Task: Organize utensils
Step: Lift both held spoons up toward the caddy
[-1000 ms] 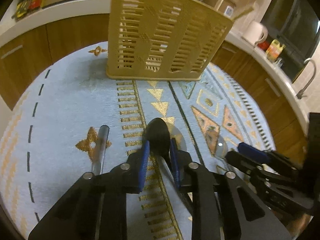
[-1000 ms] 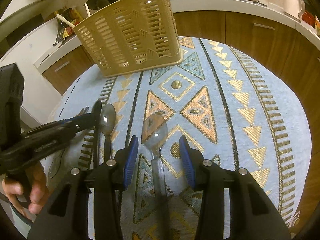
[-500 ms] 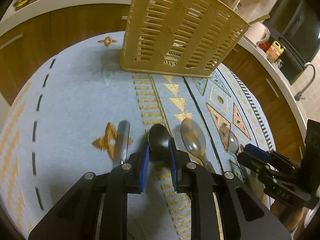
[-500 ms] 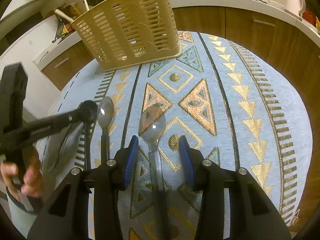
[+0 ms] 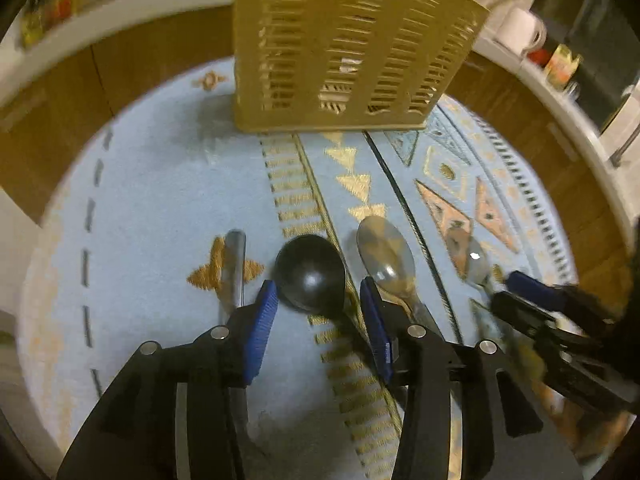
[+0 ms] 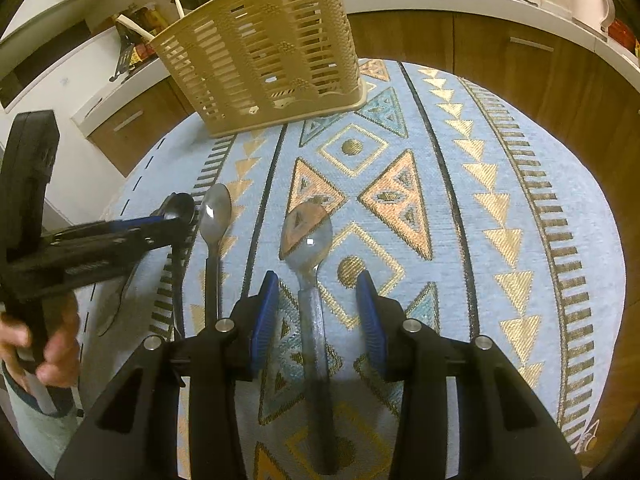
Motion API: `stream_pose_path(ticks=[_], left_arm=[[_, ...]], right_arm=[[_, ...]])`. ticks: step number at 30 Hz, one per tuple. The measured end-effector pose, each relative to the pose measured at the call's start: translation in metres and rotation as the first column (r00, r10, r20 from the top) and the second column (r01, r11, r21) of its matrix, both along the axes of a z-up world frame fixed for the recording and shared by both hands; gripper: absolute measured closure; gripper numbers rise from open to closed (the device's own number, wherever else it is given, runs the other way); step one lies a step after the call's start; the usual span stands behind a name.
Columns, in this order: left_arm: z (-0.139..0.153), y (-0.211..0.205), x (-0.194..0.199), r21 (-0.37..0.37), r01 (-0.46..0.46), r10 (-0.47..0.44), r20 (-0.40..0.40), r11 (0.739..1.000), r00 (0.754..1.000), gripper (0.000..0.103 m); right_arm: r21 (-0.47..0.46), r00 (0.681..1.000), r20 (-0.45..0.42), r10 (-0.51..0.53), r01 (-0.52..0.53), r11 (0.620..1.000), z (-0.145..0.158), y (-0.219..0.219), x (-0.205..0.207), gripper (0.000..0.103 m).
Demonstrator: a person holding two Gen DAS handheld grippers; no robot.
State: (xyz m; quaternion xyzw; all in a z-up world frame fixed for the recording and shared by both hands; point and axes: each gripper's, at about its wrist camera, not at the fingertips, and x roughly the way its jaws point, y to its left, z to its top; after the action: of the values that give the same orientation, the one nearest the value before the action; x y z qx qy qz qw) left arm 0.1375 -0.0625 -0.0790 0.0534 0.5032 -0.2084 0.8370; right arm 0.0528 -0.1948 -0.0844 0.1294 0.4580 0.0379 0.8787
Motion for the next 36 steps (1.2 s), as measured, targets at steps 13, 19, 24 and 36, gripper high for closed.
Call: stream_pose_path(ticks=[13,19,24,36], left_arm=[[-0.001,-0.027,0.0,0.154,0.087,-0.103,0.1,0.984,0.99,0.069],[0.002,-0.026,-0.013,0.174,0.202,-0.221,0.098,0.964,0.97,0.069],[0.005,-0.015,-0.014,0.146,0.209,-0.224,0.09,0.967,0.971,0.069],[0.007,-0.003,-0.009,0.093,0.189,-0.198,0.099,0.977,0.975,0.069]], right_arm=[[0.017,0.999,-0.025,0.042,-0.042,0.999,0.001,0.001,0.0,0.066],[-0.031,0.994,-0.056,0.096,-0.098,0.995,0.003,0.011,0.014,0.066],[-0.098,0.989,-0.081,0.122,-0.13,0.987,0.003,0.024,0.03,0.066],[-0.28,0.975,-0.136,0.176,-0.208,0.937,0.002,0.058,0.058,0.074]])
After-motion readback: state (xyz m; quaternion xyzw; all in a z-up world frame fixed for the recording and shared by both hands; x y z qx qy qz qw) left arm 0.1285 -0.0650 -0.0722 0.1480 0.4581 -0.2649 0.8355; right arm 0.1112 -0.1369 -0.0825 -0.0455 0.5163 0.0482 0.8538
